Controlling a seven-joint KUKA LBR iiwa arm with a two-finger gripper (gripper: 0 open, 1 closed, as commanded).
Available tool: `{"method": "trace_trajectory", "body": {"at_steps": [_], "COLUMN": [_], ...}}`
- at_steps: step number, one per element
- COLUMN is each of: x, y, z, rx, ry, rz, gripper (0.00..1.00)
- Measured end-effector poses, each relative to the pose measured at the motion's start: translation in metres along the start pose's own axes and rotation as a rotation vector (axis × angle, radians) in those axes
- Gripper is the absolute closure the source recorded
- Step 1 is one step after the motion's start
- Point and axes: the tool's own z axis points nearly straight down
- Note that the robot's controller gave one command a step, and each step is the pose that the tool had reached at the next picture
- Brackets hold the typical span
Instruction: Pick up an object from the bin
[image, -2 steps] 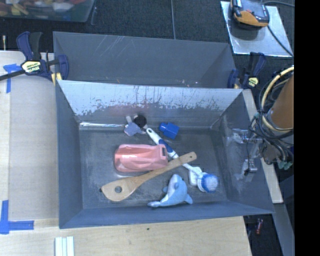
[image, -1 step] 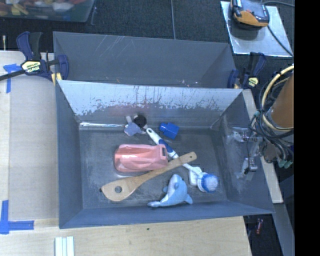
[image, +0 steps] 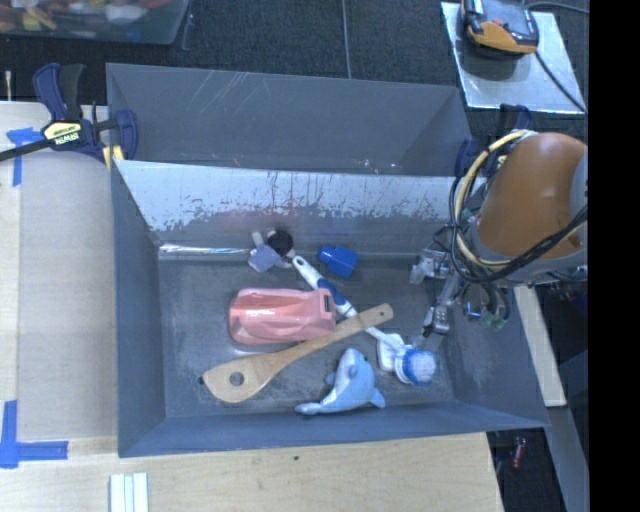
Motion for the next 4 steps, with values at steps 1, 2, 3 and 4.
{"method": "trace_trajectory", "body": {"at_steps": [1, 2, 3, 4], "x": [0.023, 0.044, 0.067, 0.081], "y": [0.000, 0.090, 0.077, 0.133], "z": [0.017, 0.034, 0.081, 0.079], "rx": [0.002, 0.004, 0.005, 0.008], "ry": [-0.001, -0.002, -0.011, -0.020], "rz": [-0.214, -0.473, -0.399, -0.872], "gripper": [0.00, 0.00, 0.00, 1.00]}}
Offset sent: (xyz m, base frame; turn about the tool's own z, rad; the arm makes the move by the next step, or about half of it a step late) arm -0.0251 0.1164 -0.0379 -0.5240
